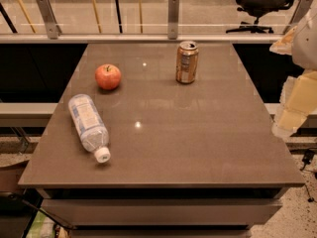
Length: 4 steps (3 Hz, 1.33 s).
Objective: Knock orange can over
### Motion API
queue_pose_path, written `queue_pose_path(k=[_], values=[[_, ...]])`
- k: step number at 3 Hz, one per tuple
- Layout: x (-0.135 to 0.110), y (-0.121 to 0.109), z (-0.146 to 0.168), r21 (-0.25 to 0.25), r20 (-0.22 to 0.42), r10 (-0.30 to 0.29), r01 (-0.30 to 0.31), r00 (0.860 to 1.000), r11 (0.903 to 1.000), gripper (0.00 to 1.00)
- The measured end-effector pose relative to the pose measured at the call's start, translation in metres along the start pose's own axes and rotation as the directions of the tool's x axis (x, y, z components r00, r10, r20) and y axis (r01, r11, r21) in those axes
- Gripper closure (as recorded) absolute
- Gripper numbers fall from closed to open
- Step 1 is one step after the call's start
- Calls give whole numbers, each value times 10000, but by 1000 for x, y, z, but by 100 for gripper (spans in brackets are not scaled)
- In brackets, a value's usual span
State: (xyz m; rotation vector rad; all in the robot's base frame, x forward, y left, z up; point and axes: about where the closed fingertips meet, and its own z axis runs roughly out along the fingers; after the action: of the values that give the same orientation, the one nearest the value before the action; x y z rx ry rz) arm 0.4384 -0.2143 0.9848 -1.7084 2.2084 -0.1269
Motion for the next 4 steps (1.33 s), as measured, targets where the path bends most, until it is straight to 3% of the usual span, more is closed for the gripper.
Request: queue_pose_path(k=[1,2,3,4], values=[[0,0,0,8,3,0,0,10000,10000,0],[-1,-8,-2,181,545,310,-321,9980,9993,0],[1,-24,0,401,1572,960,-1034,9829,9938,0],[0,-45,5,563,2771,1453,-1670,9498,9843,0]])
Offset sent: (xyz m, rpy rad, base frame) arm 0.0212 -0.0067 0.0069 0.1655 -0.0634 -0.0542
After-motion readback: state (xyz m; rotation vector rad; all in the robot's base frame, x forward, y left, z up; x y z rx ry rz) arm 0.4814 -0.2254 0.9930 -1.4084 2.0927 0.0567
